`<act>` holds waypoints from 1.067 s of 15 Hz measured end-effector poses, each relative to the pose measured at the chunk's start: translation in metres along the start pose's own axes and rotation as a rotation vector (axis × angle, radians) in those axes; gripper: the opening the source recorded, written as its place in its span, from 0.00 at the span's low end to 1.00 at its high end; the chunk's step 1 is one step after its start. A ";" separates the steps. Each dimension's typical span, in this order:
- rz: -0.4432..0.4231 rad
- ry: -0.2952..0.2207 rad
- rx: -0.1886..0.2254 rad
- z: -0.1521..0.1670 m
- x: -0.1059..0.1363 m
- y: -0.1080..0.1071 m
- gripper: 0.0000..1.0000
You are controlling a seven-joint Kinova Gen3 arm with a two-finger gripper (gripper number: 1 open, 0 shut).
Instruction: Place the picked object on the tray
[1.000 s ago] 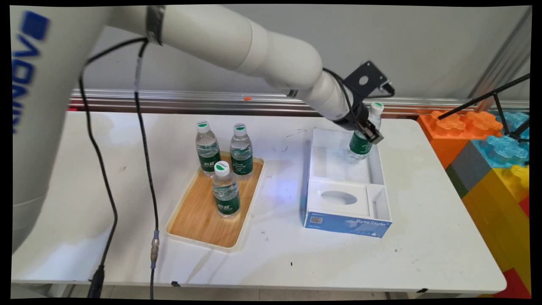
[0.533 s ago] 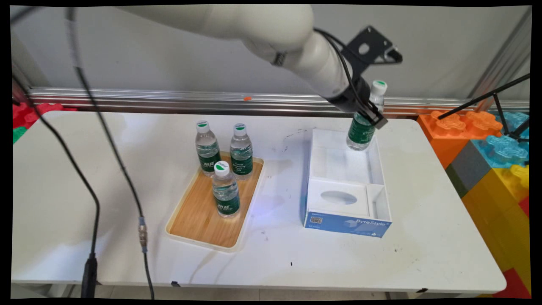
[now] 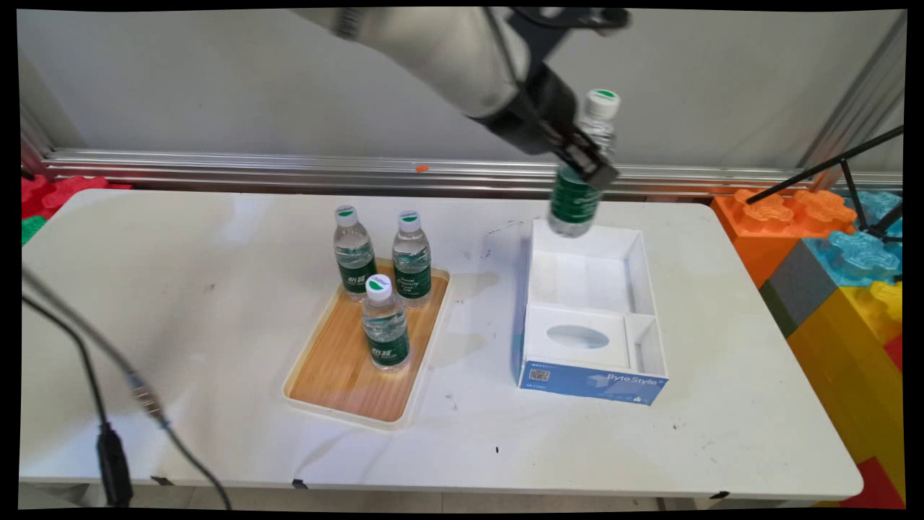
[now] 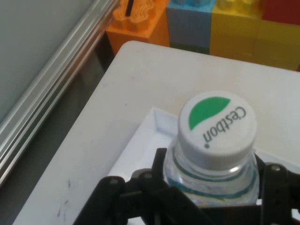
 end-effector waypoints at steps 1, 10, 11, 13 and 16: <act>0.012 0.001 -0.011 -0.017 -0.007 -0.003 0.00; 0.150 0.017 -0.199 -0.150 -0.099 -0.040 0.00; 0.161 0.016 -0.211 -0.158 -0.107 -0.046 0.00; 0.185 0.013 -0.231 -0.173 -0.124 -0.056 0.00; 0.225 0.000 -0.272 -0.201 -0.160 -0.076 0.00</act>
